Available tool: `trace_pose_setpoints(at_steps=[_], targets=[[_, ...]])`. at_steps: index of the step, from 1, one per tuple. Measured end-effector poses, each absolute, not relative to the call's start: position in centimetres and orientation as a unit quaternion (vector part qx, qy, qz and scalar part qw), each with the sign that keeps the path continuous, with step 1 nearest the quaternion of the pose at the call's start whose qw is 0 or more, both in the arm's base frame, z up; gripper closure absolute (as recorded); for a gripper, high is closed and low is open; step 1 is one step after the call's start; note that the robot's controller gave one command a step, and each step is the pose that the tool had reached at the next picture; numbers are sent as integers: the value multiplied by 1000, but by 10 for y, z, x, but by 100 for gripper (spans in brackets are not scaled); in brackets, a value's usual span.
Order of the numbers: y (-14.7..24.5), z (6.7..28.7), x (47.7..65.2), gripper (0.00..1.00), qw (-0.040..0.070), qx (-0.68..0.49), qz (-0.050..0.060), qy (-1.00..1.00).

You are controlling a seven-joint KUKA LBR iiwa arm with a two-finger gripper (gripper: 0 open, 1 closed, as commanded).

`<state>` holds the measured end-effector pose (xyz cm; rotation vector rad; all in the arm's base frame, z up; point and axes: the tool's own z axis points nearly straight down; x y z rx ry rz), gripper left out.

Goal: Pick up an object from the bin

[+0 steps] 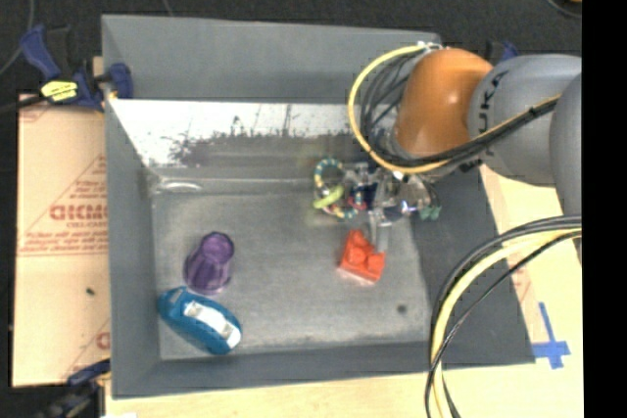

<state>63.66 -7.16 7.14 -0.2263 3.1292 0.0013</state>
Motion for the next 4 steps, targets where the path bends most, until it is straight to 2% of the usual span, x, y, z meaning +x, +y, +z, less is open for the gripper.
trace_pose_setpoints(at_steps=[1,2,3,4], targets=[[-58,78,645,100,7,-145,-2,989],[-58,78,645,100,7,-145,-1,989],[-56,118,643,100,11,-161,-3,987],[-54,161,645,0,9,-163,-2,987]])
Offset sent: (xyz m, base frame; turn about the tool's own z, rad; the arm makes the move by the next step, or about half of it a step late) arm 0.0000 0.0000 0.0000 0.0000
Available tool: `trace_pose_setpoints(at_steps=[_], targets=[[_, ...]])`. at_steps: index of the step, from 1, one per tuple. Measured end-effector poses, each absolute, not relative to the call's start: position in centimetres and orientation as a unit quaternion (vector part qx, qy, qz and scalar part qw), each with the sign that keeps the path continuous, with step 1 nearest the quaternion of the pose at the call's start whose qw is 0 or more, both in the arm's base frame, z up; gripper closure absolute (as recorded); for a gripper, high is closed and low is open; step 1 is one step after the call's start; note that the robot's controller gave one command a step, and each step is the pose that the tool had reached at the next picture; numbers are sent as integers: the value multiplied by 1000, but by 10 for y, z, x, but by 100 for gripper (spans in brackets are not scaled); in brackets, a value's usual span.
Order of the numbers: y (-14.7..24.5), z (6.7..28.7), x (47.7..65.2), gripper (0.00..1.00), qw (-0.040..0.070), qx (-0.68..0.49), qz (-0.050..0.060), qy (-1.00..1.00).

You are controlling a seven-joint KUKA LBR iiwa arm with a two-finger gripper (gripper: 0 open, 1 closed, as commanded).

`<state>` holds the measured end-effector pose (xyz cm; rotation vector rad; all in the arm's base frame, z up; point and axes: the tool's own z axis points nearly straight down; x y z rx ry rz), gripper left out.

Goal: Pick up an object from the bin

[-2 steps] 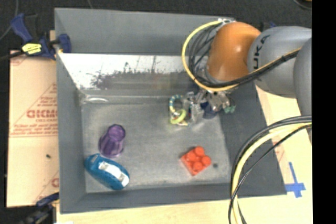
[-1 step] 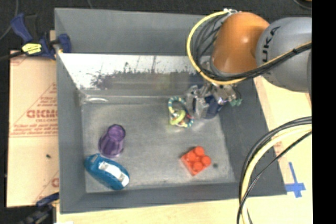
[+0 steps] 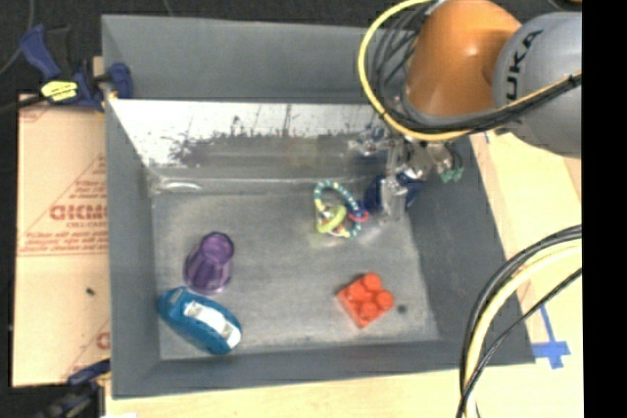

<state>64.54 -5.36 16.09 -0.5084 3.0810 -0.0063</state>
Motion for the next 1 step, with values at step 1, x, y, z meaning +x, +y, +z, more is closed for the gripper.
trace_pose_setpoints(at_steps=[1], targets=[[-53,161,645,0,10,-162,-2,987]])
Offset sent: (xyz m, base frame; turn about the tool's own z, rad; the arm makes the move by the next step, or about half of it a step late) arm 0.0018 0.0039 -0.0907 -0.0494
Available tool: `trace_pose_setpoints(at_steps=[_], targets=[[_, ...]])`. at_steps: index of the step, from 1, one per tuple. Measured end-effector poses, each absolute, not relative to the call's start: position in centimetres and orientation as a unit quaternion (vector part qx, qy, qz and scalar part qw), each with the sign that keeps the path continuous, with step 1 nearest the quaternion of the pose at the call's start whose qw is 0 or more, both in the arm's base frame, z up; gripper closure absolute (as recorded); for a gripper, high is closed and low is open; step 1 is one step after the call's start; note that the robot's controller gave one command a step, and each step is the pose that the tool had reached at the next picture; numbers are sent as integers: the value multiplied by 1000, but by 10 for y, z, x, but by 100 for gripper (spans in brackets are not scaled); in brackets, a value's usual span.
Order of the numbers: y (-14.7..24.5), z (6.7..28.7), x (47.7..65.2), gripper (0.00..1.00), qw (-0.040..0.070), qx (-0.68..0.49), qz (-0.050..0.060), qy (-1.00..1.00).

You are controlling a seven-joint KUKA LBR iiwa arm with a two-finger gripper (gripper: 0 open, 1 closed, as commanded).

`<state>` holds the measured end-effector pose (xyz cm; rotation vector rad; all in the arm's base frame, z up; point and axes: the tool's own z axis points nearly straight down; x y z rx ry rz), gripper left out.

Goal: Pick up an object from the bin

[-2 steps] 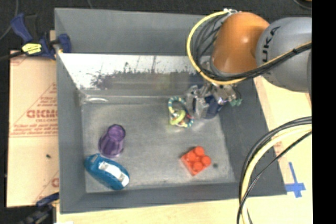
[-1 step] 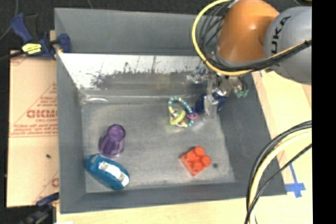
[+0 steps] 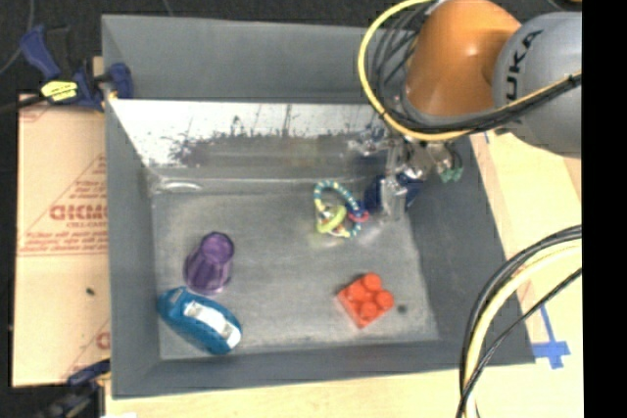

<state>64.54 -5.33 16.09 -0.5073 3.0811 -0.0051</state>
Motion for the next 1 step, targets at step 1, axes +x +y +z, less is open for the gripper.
trace_pose_setpoints(at_steps=[1], targets=[[-51,67,648,0,11,-185,-2,983]])
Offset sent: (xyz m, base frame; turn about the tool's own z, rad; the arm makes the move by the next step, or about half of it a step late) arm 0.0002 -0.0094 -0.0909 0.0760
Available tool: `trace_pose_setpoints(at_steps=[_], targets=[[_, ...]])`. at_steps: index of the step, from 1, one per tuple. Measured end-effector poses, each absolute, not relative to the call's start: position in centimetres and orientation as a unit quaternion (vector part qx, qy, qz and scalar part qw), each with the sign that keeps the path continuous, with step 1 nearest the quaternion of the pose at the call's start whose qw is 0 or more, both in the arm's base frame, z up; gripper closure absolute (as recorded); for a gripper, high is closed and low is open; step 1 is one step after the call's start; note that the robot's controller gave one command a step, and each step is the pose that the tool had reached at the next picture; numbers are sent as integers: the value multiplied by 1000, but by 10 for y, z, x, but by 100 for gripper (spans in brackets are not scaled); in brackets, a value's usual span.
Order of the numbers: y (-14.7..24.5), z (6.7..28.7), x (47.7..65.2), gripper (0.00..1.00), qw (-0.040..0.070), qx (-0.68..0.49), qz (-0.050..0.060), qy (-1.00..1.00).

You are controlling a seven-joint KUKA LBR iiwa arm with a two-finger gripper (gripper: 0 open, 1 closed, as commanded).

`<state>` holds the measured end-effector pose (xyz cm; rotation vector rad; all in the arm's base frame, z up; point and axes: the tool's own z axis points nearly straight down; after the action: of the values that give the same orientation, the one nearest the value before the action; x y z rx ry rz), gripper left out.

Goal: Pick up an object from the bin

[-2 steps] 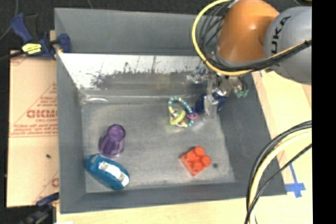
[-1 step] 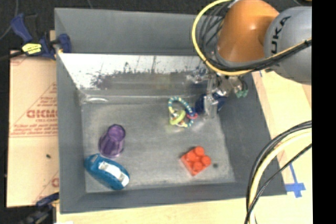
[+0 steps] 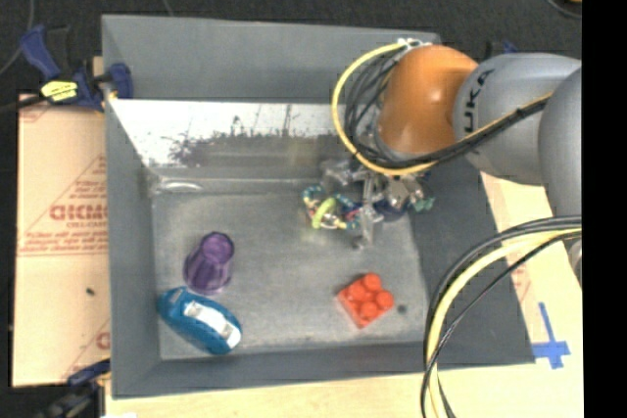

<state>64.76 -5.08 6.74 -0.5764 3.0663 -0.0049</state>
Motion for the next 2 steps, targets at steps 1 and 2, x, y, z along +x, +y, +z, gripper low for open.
trace_pose_setpoints(at_steps=[1,2], targets=[[-63,71,647,100,11,-125,-1,992],[-63,71,647,100,11,-125,-1,992]])
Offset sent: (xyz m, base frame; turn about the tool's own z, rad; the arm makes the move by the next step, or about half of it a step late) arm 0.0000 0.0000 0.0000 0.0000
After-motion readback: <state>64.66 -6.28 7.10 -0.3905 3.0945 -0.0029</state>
